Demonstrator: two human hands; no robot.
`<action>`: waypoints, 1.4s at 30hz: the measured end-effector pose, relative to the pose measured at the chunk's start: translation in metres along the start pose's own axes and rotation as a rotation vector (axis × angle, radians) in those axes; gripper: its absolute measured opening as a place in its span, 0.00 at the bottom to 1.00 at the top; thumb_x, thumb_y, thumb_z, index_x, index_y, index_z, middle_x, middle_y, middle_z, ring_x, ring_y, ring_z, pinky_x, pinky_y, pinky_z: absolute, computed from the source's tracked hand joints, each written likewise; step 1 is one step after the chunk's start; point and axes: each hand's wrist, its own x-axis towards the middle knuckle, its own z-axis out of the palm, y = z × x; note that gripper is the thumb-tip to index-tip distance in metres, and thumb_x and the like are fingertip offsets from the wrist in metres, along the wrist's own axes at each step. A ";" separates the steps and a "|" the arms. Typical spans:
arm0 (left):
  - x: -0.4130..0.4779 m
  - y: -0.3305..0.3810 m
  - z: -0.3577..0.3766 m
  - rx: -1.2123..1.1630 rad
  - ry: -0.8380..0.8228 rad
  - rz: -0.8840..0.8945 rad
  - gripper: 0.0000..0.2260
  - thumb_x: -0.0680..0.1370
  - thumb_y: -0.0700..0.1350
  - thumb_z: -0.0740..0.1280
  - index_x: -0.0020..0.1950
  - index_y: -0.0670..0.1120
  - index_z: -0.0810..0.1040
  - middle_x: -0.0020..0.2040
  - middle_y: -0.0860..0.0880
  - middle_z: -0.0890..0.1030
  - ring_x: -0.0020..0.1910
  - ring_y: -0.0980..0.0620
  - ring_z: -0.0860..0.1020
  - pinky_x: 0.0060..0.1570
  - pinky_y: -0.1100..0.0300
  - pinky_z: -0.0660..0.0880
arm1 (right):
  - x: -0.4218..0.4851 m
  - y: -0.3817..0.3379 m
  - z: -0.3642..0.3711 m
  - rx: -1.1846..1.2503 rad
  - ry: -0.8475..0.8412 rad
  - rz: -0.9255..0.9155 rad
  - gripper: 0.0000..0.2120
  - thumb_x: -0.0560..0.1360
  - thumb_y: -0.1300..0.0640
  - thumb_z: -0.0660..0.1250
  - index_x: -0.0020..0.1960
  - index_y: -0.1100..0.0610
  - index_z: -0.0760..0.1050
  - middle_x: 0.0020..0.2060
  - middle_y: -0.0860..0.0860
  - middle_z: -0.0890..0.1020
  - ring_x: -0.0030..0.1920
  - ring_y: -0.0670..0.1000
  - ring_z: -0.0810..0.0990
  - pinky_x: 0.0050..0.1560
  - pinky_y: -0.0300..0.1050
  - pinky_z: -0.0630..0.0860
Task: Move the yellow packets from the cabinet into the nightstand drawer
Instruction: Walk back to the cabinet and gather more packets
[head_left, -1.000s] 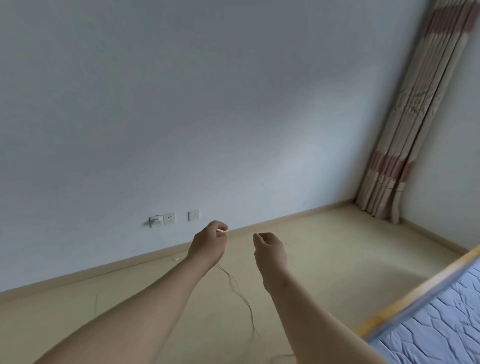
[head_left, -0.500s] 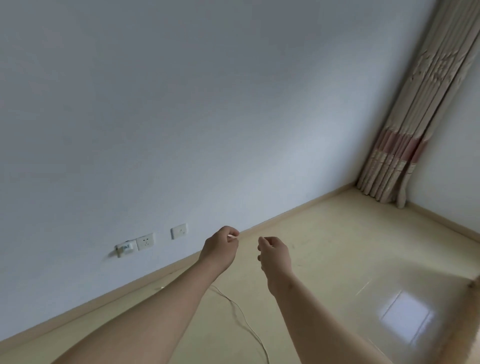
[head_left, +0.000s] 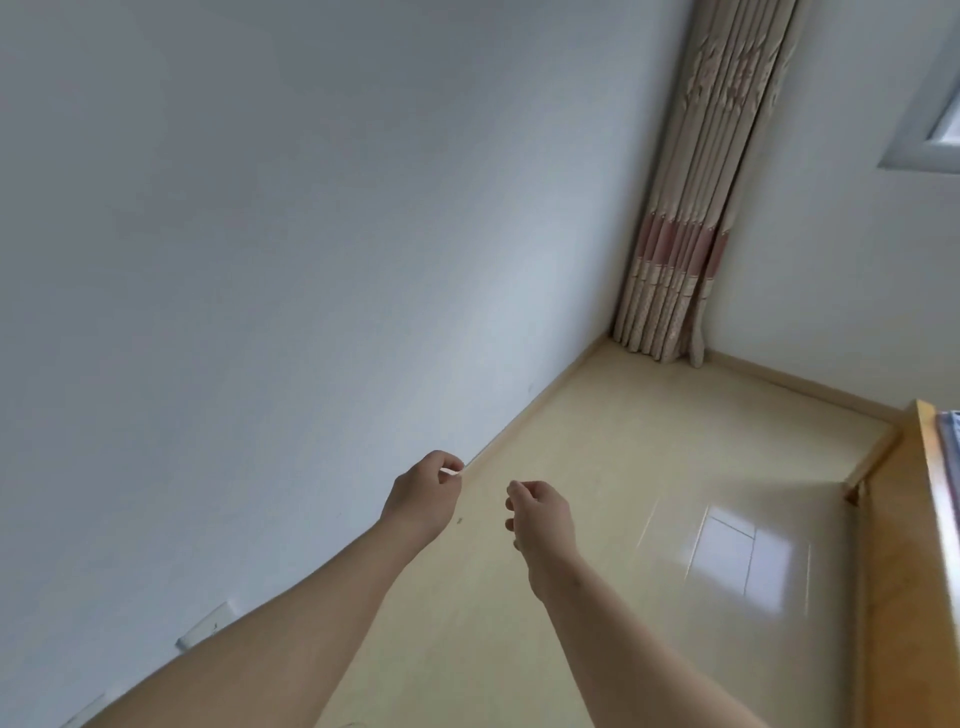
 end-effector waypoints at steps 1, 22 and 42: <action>0.028 0.011 0.008 -0.007 -0.009 0.011 0.09 0.79 0.45 0.56 0.56 0.53 0.72 0.53 0.52 0.76 0.51 0.50 0.79 0.48 0.59 0.73 | 0.028 -0.011 -0.002 0.015 0.013 -0.004 0.09 0.79 0.55 0.57 0.51 0.56 0.73 0.41 0.48 0.76 0.43 0.50 0.75 0.36 0.41 0.68; 0.497 0.292 0.231 -0.246 -0.412 0.175 0.06 0.80 0.42 0.58 0.53 0.48 0.74 0.48 0.48 0.77 0.43 0.50 0.78 0.48 0.54 0.75 | 0.503 -0.180 -0.157 0.234 0.484 0.064 0.07 0.78 0.55 0.58 0.50 0.55 0.73 0.43 0.50 0.77 0.45 0.51 0.75 0.40 0.41 0.69; 0.799 0.568 0.524 -0.169 -0.662 0.269 0.08 0.79 0.42 0.60 0.45 0.53 0.74 0.53 0.47 0.79 0.37 0.54 0.78 0.38 0.60 0.71 | 0.874 -0.276 -0.430 0.433 0.794 0.096 0.07 0.78 0.54 0.60 0.42 0.50 0.71 0.41 0.48 0.78 0.45 0.52 0.76 0.48 0.46 0.72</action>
